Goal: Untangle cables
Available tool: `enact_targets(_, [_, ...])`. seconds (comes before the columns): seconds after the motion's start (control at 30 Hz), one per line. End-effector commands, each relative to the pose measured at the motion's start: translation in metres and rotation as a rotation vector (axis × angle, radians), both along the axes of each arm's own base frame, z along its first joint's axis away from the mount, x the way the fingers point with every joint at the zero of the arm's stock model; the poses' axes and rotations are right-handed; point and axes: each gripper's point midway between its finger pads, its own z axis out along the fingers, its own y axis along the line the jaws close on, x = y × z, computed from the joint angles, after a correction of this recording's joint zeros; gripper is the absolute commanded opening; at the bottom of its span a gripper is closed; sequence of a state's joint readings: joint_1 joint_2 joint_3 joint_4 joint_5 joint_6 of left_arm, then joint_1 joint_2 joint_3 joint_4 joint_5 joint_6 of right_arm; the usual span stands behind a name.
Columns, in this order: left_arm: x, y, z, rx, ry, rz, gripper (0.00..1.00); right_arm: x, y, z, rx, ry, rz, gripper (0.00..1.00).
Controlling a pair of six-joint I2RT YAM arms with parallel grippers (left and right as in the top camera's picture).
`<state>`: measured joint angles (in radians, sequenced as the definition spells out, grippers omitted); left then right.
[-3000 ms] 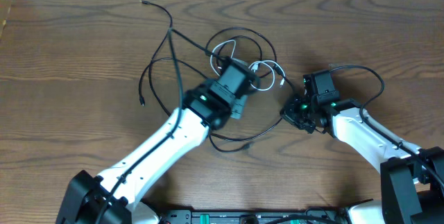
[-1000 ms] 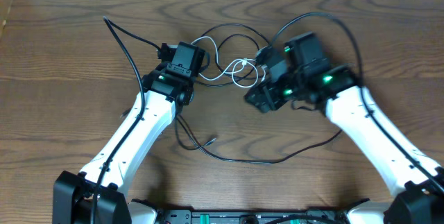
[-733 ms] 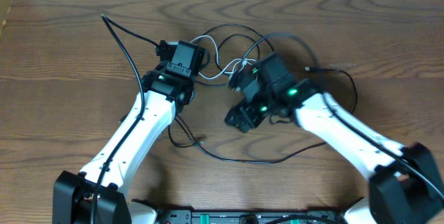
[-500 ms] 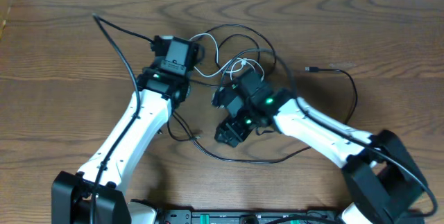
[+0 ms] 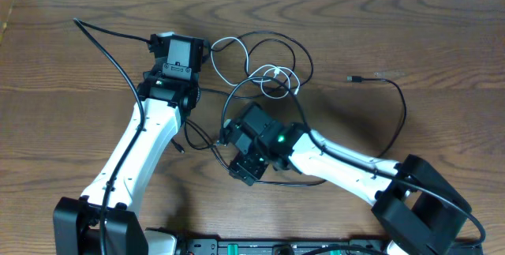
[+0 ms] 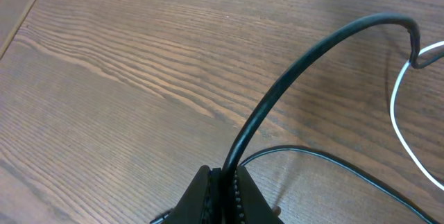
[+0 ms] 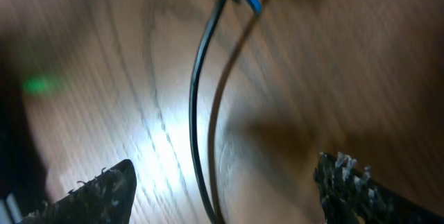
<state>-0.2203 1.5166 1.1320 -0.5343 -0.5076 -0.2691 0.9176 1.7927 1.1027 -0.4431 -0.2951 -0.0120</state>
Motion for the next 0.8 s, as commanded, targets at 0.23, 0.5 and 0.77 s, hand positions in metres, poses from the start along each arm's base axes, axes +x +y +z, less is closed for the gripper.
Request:
enact_targets(0.23, [0.004, 0.004, 0.018, -0.004, -0.058, 0.034, 0.07, -0.009, 0.032, -0.015, 0.007, -0.09, -0.005, 0.79])
enact_targets(0.5, [0.004, 0.004, 0.018, -0.004, -0.058, 0.034, 0.07, 0.0, 0.035, -0.019, -0.011, -0.13, -0.116, 0.72])
enact_targets(0.77, [0.004, 0.004, 0.018, -0.004, -0.058, 0.034, 0.08, -0.001, 0.031, -0.032, -0.04, -0.094, -0.177, 0.7])
